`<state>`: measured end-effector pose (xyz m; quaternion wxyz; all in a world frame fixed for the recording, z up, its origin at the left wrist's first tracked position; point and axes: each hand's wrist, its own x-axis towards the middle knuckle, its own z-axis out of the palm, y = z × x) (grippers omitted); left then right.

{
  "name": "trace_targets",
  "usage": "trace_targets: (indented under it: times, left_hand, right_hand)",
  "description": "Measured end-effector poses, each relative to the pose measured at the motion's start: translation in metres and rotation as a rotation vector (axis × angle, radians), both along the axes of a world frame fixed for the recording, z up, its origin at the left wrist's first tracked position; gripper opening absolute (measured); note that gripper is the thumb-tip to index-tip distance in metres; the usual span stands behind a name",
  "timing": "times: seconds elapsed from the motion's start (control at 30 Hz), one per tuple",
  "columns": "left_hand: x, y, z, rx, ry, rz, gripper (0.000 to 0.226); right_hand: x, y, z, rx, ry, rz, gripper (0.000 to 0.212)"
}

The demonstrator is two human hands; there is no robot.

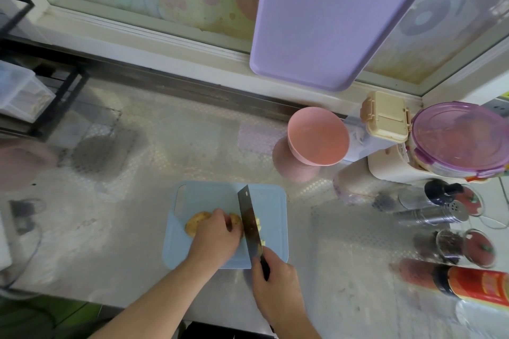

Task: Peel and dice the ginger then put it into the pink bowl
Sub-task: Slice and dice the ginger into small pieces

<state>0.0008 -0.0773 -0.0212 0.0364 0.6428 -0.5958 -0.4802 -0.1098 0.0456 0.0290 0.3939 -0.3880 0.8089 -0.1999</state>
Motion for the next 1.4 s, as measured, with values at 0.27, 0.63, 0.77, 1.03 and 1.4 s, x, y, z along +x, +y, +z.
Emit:
trace_targets:
  times: [0.27,0.63,0.77,1.03,1.4]
  left_hand:
    - [0.002,0.002,0.0,0.013,0.042,0.026,0.027]
    - [0.001,0.003,0.003,0.01,0.057,0.032,0.028]
    - [0.0,0.003,0.008,0.058,0.107,0.062,0.029]
    - [-0.001,0.002,0.012,0.083,0.114,0.085,0.033]
    - [-0.002,0.001,0.017,0.063,0.059,0.088,0.022]
  right_hand:
    - [-0.002,0.006,0.0,-0.052,0.004,-0.022,0.025]
    - [-0.004,0.006,-0.005,-0.024,0.019,-0.013,0.026]
    - [-0.01,0.004,-0.001,-0.035,0.013,-0.04,0.027]
    - [0.0,0.004,-0.007,-0.064,0.015,-0.009,0.026]
    - [-0.002,-0.004,0.0,-0.012,-0.009,0.055,0.025]
